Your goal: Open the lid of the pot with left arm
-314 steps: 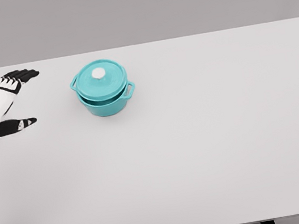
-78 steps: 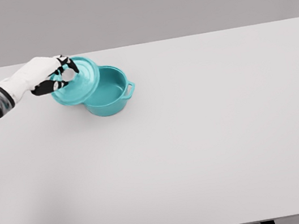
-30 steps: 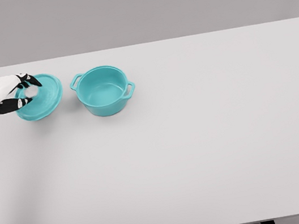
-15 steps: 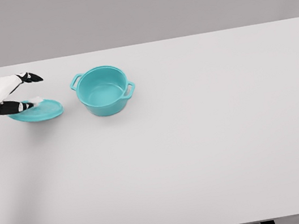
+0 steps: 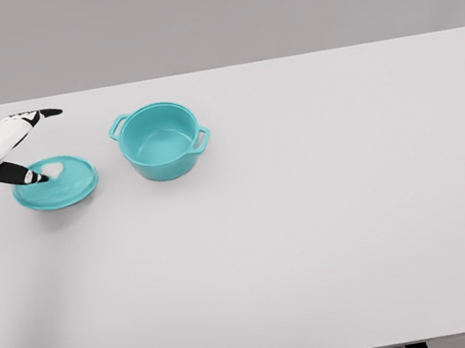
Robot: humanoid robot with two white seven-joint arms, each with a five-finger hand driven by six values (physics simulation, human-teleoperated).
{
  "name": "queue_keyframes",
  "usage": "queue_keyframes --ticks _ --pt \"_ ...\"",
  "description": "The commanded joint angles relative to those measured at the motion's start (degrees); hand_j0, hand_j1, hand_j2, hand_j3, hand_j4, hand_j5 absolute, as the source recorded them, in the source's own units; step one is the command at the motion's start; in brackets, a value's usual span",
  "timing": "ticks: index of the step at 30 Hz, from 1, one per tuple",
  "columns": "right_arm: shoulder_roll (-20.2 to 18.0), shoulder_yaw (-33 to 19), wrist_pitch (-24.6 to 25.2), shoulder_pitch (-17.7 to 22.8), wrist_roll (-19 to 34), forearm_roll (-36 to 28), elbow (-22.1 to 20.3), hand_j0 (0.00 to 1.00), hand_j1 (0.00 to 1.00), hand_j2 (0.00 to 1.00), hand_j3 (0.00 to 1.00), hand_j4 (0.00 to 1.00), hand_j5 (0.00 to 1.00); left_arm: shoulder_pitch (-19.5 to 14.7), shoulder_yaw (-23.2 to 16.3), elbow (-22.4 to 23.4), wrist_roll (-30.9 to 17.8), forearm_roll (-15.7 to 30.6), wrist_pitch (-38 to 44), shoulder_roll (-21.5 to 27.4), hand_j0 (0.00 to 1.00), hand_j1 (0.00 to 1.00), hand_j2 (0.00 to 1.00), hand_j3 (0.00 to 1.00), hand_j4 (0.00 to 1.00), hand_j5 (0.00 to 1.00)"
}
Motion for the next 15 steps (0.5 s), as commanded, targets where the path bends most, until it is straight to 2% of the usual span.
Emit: queue_keyframes --ticks 1,3,4,7,15 --pt "0.0 0.0 0.0 0.0 0.0 0.0 0.0 1.0 1.0 1.0 1.0 1.0 1.0 0.0 -0.1 -0.1 0.0 0.1 0.1 0.1 1.0 1.0 1.0 1.0 1.0 1.0" --pt "0.0 0.0 0.0 0.0 0.0 0.0 0.0 1.0 1.0 1.0 1.0 1.0 1.0 0.8 -0.3 -0.4 0.0 -0.2 0.1 0.5 1.0 1.0 1.0 1.0 1.0 1.0" --pt "0.0 0.0 0.0 0.0 0.0 0.0 0.0 1.0 1.0 1.0 1.0 1.0 1.0 1.9 -1.0 -0.7 0.0 -0.3 0.1 2.2 1.0 1.0 1.0 1.0 1.0 1.0" --pt "0.0 0.0 0.0 0.0 0.0 0.0 0.0 1.0 1.0 1.0 1.0 1.0 1.0 2.1 -5.6 -1.6 0.0 -0.2 0.1 6.6 1.0 1.0 1.0 1.0 1.0 1.0" --pt "0.0 0.0 0.0 0.0 0.0 0.0 0.0 1.0 1.0 1.0 1.0 1.0 1.0 1.8 -5.5 -1.8 0.0 -0.2 0.0 6.8 1.0 1.0 1.0 1.0 1.0 1.0"
